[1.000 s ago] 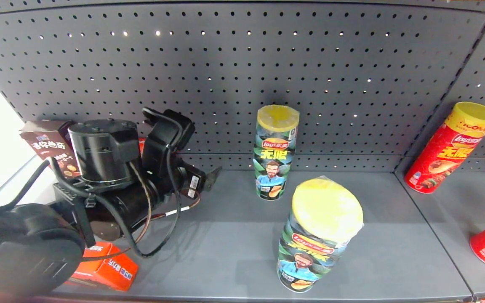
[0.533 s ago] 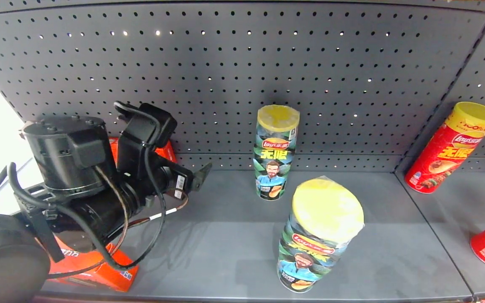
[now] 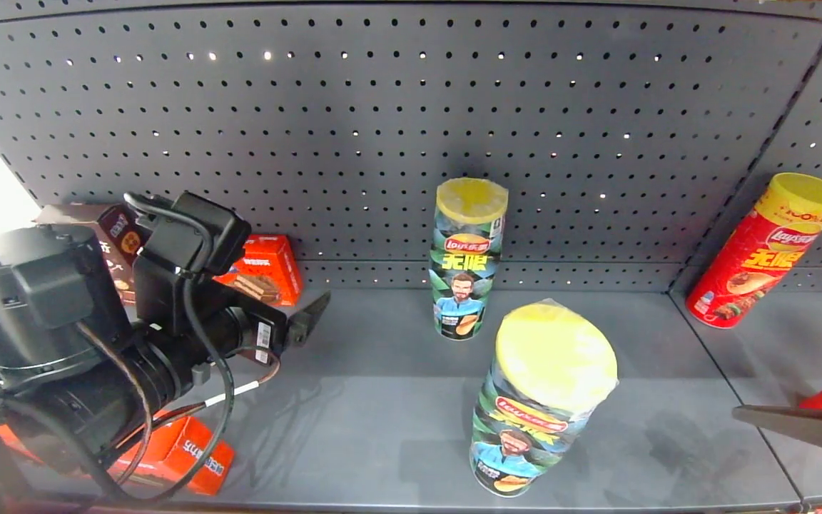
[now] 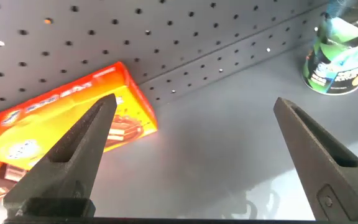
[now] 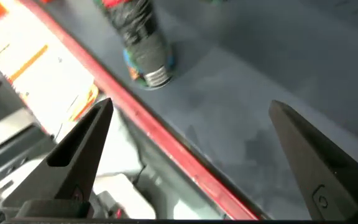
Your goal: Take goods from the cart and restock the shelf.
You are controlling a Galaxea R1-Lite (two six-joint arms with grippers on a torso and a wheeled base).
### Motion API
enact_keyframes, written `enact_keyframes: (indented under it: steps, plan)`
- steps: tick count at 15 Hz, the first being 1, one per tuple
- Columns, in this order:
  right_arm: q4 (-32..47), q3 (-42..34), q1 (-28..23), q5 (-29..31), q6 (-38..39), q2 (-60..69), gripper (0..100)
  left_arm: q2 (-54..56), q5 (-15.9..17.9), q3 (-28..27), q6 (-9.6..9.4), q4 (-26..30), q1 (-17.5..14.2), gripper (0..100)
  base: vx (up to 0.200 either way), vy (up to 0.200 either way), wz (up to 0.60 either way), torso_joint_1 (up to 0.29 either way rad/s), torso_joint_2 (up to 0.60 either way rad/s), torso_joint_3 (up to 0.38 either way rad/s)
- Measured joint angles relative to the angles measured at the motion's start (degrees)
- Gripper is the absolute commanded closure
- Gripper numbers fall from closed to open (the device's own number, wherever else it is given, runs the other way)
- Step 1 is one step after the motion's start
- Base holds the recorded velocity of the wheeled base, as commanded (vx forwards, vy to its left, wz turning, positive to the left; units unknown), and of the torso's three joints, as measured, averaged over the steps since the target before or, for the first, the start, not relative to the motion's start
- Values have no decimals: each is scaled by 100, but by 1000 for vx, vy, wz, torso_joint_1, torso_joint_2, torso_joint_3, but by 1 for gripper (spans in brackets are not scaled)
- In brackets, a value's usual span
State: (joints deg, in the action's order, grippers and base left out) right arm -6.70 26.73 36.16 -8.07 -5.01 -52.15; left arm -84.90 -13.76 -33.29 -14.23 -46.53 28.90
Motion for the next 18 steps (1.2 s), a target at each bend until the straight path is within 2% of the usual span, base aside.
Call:
enact_keyframes:
  steps: [5, 18]
  plan:
    - [-670, 2, 268, 16, -115, -956, 0, 105, 5, 17, 0, -7, -63, 0, 0, 0, 0, 0, 0, 0]
    - [-725, 588, 273, 172, -319, -2057, 0, 130, 105, -28, 9, -163, -162, 0, 0, 0, 0, 0, 0, 0]
